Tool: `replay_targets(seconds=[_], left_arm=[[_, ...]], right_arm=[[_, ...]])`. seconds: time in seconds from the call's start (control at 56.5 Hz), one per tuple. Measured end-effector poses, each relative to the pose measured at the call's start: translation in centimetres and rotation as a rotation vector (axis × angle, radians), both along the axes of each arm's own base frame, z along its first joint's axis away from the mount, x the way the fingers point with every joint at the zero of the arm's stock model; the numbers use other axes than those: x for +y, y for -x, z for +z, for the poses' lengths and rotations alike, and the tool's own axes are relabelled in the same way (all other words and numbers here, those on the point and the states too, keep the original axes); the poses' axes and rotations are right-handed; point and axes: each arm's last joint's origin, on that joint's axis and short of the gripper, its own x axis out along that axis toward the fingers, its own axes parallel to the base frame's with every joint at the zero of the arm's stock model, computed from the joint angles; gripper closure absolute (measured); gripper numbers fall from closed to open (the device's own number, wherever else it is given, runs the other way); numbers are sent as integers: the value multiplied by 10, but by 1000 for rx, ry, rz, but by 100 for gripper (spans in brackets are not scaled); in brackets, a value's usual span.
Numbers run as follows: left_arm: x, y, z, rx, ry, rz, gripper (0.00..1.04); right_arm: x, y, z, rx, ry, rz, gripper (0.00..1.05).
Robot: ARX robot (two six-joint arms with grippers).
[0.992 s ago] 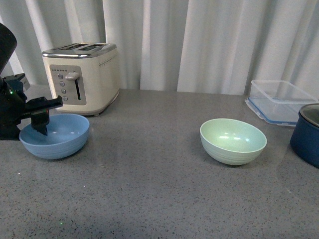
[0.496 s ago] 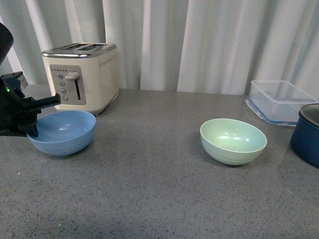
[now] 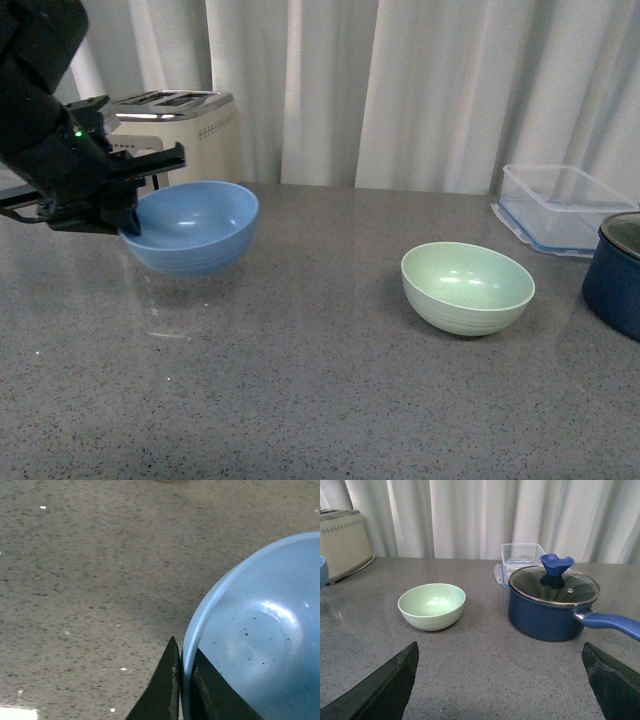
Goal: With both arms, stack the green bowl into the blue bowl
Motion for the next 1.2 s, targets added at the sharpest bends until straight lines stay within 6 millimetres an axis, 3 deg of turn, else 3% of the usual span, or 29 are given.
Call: replay_targets(seconds=[0.213,0.549,0.85,1.205], left_arm=[[-42,-7,7,-28,8,-74,101],[-84,-17,-16,27,19,-136,101],[-102,-24,-29,50,10,-151,101],[-108,-29,-50,104,6,-140,101]], right_arm=[[0,0,0,0,0,0,10],[0,0,0,0,0,0,10],[0,0,0,0,0,0,10],[0,0,0,0,0,0,10]])
